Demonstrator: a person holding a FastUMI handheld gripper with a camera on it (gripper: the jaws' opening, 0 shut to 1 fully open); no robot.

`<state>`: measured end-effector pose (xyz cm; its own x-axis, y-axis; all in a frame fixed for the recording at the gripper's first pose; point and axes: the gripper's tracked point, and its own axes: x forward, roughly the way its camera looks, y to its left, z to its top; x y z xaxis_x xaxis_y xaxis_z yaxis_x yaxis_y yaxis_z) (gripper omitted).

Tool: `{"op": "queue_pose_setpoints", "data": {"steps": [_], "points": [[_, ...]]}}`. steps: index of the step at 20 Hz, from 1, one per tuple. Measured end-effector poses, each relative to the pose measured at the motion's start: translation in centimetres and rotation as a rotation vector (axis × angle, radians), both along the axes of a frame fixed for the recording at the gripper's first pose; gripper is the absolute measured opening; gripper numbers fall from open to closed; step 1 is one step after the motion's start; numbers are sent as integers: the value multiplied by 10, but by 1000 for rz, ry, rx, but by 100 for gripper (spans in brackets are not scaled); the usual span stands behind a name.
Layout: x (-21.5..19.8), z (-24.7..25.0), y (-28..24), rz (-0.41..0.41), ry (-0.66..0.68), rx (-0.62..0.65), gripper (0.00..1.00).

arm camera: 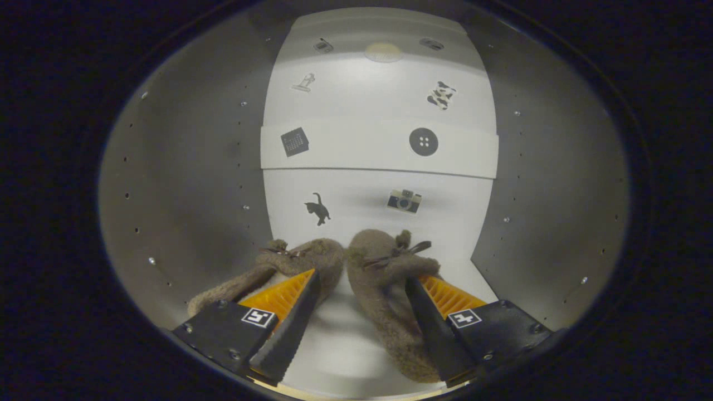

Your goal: Open the shoe cabinet door, grab the shoes and put them into the shoe cabinet, then close the shoe cabinet door.

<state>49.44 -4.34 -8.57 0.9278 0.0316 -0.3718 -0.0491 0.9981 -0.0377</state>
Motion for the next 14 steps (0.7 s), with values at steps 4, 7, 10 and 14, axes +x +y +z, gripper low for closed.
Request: {"op": "queue_pose_setpoints", "data": {"steps": [4, 7, 10, 14], "points": [[-23, -3, -9, -7, 89, -40, 98], [-42, 7, -16, -4, 85, -37, 98], [-76, 19, -16, -11, 53, -36, 98], [-133, 28, -10, -25, -8, 22, 98]]}}
